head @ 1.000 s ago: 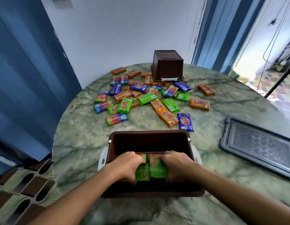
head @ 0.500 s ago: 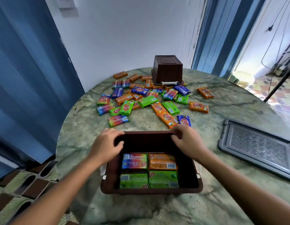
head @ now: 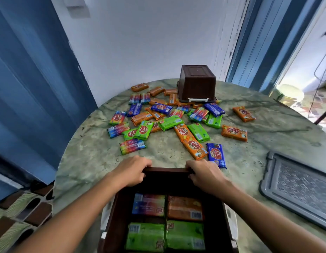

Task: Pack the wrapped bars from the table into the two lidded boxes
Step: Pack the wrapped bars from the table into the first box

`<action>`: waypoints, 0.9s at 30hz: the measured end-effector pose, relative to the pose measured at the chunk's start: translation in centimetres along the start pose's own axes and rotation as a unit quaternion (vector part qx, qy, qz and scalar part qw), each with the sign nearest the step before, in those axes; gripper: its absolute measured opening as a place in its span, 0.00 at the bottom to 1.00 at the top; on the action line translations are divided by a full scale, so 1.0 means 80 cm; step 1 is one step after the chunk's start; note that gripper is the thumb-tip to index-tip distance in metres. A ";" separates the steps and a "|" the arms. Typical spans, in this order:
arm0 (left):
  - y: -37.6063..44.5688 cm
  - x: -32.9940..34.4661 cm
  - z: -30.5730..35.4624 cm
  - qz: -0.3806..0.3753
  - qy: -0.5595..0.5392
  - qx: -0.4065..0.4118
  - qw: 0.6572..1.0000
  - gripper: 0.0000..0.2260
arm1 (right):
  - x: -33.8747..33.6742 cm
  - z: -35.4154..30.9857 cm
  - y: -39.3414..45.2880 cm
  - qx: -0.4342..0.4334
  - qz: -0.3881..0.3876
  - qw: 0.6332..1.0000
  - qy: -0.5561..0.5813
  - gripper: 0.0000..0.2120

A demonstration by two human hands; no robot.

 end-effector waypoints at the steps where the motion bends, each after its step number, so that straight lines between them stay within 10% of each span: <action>1: 0.003 -0.001 -0.002 -0.004 0.002 0.001 1.000 0.09 | 0.002 0.003 0.003 0.001 -0.004 1.000 0.014 0.10; 15: 0.114 -0.055 -0.099 0.033 -0.013 -0.013 0.999 0.17 | -0.032 -0.002 0.146 0.034 -0.002 0.998 0.056 0.07; 21: 0.163 -0.055 -0.117 -0.103 -0.221 0.044 0.969 0.17 | -0.025 0.002 0.178 0.045 -0.221 0.959 0.169 0.07; 27: 0.279 -0.047 -0.153 -0.007 -0.004 -0.068 0.998 0.28 | -0.032 0.035 0.317 0.103 -0.060 0.992 0.029 0.25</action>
Point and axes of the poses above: each hand's wrist, its own y-axis towards the middle knuckle, its own x-axis out of the palm, z = x × y, the point moved 10 cm from there along y, towards the middle knuckle, and after that the axes turned 1 degree about -z, right-handed, at the moved point
